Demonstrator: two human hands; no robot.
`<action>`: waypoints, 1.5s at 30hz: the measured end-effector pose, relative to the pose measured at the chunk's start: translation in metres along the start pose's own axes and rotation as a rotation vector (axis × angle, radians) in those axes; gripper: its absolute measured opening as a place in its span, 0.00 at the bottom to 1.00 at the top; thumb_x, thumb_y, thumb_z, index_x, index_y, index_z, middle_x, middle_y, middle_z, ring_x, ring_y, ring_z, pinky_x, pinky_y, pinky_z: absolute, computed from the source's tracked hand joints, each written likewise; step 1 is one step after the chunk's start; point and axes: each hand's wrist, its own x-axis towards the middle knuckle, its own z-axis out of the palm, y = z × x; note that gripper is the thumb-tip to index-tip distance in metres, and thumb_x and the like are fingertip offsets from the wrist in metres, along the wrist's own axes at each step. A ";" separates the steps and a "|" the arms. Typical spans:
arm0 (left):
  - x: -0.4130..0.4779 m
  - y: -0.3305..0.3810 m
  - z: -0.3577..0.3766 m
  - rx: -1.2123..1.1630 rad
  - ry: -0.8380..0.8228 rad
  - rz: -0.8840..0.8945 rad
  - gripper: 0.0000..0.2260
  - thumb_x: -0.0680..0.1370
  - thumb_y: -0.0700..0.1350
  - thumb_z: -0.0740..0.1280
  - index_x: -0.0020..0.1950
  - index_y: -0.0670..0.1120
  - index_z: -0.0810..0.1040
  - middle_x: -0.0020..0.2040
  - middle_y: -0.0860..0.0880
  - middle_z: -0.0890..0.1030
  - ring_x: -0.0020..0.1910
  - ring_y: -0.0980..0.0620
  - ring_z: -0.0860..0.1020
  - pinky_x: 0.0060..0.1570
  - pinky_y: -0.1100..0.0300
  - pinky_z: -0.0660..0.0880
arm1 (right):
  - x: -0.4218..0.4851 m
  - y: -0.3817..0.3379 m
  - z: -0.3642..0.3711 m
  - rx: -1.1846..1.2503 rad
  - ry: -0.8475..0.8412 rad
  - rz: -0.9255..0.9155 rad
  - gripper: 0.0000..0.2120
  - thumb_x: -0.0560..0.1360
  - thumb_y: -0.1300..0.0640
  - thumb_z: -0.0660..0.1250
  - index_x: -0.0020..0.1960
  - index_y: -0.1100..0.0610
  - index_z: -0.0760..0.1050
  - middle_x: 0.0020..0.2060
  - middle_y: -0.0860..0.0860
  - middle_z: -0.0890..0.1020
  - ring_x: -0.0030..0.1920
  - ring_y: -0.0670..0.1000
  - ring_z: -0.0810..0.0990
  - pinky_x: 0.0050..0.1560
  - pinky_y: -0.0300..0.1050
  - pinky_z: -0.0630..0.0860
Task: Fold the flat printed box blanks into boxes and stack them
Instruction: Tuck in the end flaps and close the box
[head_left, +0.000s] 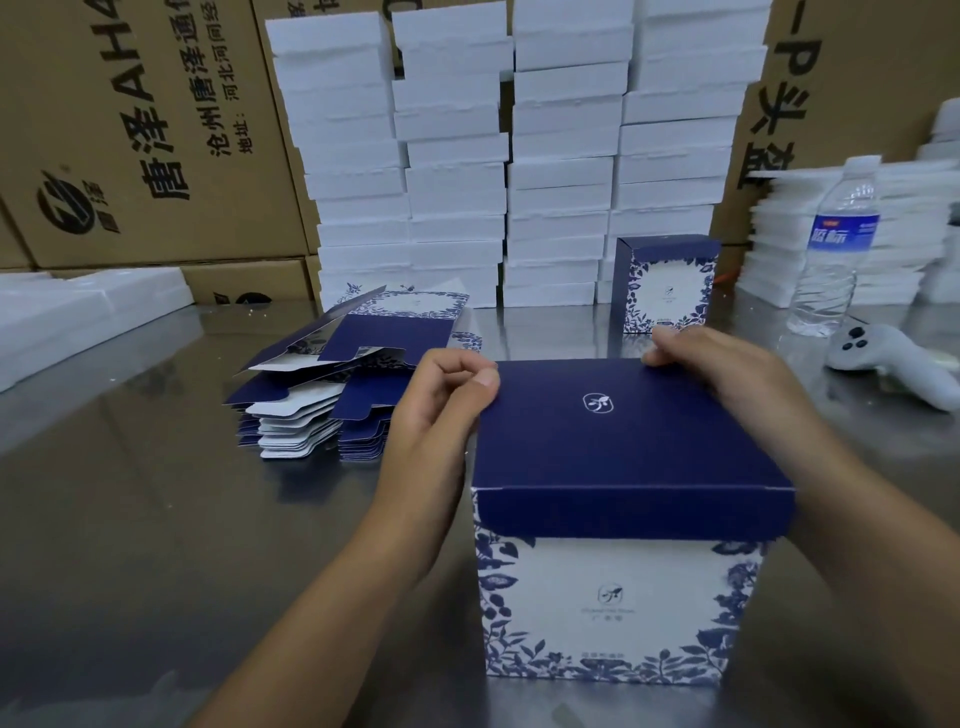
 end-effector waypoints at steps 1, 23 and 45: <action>0.000 0.000 0.000 0.017 -0.006 0.012 0.09 0.74 0.44 0.65 0.36 0.54 0.79 0.37 0.54 0.79 0.34 0.59 0.78 0.31 0.69 0.73 | -0.001 -0.001 -0.001 -0.020 -0.028 -0.016 0.12 0.76 0.56 0.64 0.35 0.58 0.75 0.22 0.42 0.77 0.21 0.37 0.72 0.21 0.26 0.65; 0.021 0.022 -0.007 0.221 -0.139 -0.226 0.12 0.78 0.41 0.63 0.45 0.54 0.84 0.42 0.52 0.83 0.40 0.56 0.81 0.35 0.66 0.76 | 0.014 -0.034 0.023 -0.504 -0.319 0.108 0.09 0.73 0.50 0.71 0.36 0.54 0.79 0.32 0.47 0.82 0.24 0.40 0.77 0.23 0.29 0.70; 0.032 0.035 0.011 0.344 -0.005 -0.484 0.09 0.74 0.49 0.71 0.43 0.44 0.83 0.36 0.46 0.85 0.29 0.52 0.81 0.30 0.64 0.75 | 0.004 -0.035 0.019 -0.416 -0.169 0.221 0.13 0.75 0.53 0.69 0.36 0.60 0.75 0.27 0.51 0.78 0.17 0.43 0.73 0.17 0.29 0.64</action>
